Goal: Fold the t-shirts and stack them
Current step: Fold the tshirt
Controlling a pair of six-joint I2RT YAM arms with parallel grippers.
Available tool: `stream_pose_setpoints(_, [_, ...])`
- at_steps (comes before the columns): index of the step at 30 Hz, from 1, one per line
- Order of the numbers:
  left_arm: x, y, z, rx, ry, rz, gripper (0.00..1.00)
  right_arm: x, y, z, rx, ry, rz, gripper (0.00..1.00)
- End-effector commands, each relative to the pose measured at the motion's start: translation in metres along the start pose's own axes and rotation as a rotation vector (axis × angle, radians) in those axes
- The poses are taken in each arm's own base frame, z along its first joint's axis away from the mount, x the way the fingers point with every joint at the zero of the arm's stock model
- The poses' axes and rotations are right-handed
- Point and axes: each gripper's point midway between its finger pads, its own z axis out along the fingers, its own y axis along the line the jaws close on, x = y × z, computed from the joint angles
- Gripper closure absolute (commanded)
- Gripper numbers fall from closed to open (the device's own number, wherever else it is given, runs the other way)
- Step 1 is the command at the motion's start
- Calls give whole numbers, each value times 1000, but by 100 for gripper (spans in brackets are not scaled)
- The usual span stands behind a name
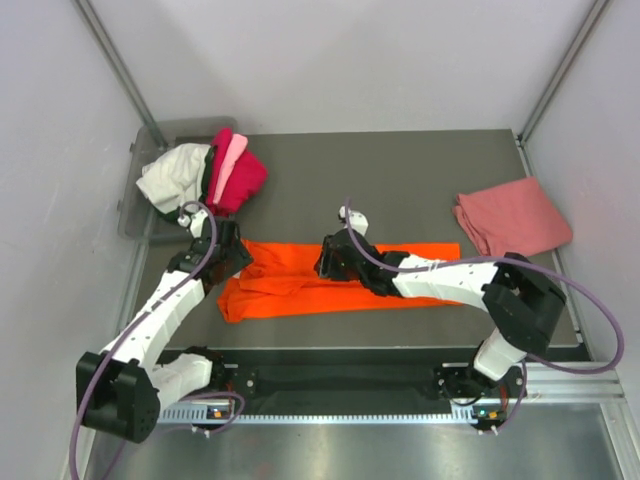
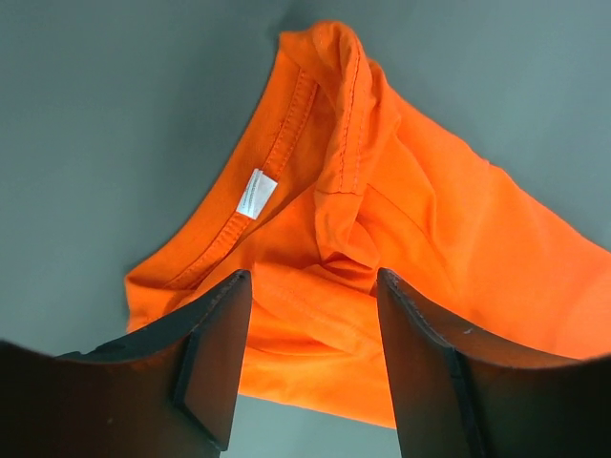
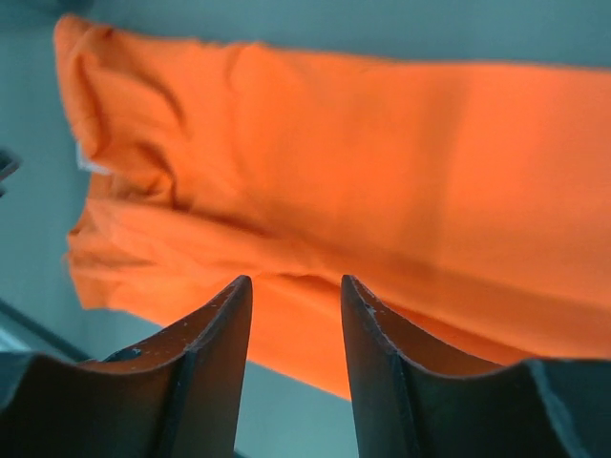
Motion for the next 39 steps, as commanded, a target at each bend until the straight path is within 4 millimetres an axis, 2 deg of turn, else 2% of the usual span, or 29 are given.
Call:
stream_pose_setpoints(1, [-7,-10,8,29,-21,-6,40,5,52,-3,-132,7,29,58])
stream_pose_setpoints(4, [0,0,14,-13,-11,-8,41,36,67,1,-173,64,27,61])
stream_pose_setpoints(10, [1,11,17,-51,-24,-41,44,58,85,17,-212,110,54,69])
stream_pose_setpoints(18, [1,20,20,-79,-30,-56,46,63,87,35,-187,110,75,72])
stream_pose_setpoints(23, [3,21,24,-86,-22,-48,46,64,87,45,-156,117,65,68])
stream_pose_setpoints(33, [-1,28,23,-122,-40,-50,46,69,70,45,-98,113,59,69])
stream_pose_setpoints(39, [7,22,32,-89,-2,-23,45,75,59,44,-83,118,60,69])
